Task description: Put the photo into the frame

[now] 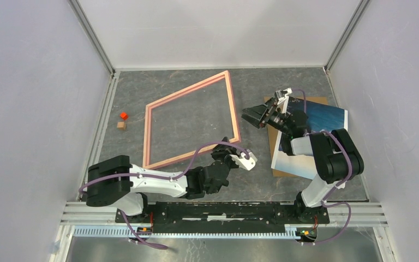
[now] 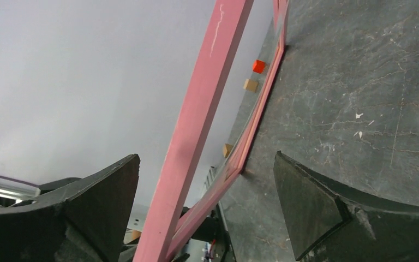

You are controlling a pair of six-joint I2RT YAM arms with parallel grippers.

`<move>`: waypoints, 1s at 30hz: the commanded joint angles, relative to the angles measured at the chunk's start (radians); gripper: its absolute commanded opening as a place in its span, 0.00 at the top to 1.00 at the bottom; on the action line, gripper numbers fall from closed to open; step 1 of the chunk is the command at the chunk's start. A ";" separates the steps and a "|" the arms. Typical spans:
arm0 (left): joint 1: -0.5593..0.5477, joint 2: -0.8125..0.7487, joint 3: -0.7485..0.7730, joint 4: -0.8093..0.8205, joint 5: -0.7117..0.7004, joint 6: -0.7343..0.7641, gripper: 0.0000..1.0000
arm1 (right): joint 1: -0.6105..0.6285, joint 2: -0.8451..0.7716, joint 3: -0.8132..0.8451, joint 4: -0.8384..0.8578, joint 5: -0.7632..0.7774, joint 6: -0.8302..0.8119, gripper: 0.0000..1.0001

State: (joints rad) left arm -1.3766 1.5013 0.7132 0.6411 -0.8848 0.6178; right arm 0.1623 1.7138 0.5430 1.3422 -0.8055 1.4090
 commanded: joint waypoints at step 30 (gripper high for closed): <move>-0.002 0.027 0.004 0.106 0.102 -0.209 0.84 | 0.244 0.090 0.174 -0.119 -0.017 -0.061 0.07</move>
State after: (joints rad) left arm -1.3758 1.4944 0.7025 0.5762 -0.8532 0.5797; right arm 0.3973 1.7687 0.6846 1.0271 -0.7673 1.2396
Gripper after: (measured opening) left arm 0.352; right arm 0.952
